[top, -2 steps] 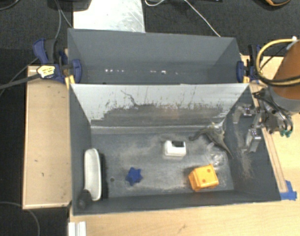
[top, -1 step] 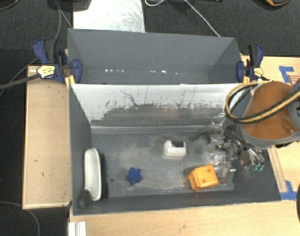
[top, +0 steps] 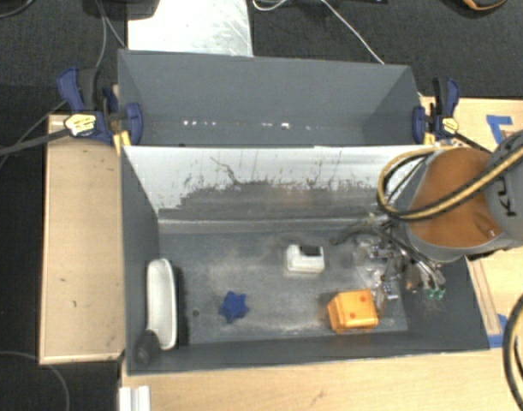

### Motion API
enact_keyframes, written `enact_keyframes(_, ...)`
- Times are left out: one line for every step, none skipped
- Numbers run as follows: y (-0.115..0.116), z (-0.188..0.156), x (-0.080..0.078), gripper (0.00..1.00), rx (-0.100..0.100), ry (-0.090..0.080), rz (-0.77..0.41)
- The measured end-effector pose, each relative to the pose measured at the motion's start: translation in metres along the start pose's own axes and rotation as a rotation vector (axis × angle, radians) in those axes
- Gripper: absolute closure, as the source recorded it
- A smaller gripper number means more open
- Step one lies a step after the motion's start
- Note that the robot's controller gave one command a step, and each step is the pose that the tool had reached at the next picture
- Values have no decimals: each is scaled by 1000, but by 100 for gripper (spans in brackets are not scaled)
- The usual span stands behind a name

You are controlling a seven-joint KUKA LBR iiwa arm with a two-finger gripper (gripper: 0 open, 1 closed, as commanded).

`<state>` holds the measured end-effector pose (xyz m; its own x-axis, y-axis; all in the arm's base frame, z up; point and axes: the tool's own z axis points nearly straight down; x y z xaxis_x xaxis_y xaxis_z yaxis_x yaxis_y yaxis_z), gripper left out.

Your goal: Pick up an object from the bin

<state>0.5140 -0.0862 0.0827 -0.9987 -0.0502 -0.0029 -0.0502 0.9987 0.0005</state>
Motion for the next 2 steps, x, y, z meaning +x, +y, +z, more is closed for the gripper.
enact_keyframes(27, 10, -12, 0, 0, 6, 231)
enact_keyframes(47, 10, -1, 0, 1, -7, 60)
